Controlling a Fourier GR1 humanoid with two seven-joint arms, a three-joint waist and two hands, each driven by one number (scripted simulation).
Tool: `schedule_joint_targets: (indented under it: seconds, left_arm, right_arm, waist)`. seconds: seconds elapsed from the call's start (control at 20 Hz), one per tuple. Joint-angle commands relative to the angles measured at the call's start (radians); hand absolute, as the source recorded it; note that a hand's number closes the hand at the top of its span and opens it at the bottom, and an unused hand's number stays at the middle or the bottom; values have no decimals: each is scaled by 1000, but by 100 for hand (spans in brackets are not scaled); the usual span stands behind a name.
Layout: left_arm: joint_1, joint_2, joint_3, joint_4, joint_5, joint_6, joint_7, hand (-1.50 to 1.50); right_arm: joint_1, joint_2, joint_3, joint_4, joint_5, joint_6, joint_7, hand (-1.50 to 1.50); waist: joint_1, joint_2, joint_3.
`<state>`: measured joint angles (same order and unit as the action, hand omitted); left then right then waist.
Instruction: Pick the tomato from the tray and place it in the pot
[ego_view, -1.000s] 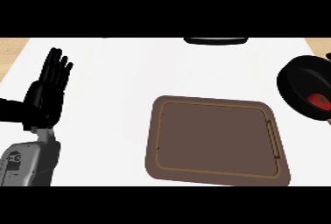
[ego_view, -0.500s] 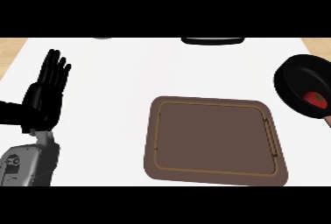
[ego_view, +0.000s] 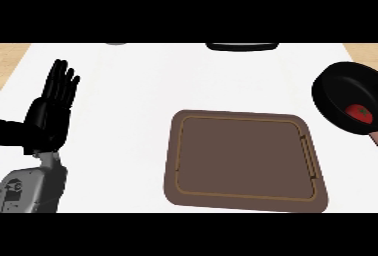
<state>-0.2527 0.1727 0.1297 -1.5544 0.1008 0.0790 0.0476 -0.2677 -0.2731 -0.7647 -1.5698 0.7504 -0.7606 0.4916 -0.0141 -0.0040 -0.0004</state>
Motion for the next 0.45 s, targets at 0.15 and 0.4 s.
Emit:
schedule_joint_targets:
  seconds: [0.15,0.4]
  left_arm:
    - [25,8,32,49,27,-43,-68,0]
    - [23,4,11,-35,12,-16,6,0]
  right_arm:
    - [203,78,-5,-223,-75,20,11,-150]
    - [430,207,-45,-437,-217,46,-78,-150]
  waist:
    - [10,3,0]
    - [3,1,1]
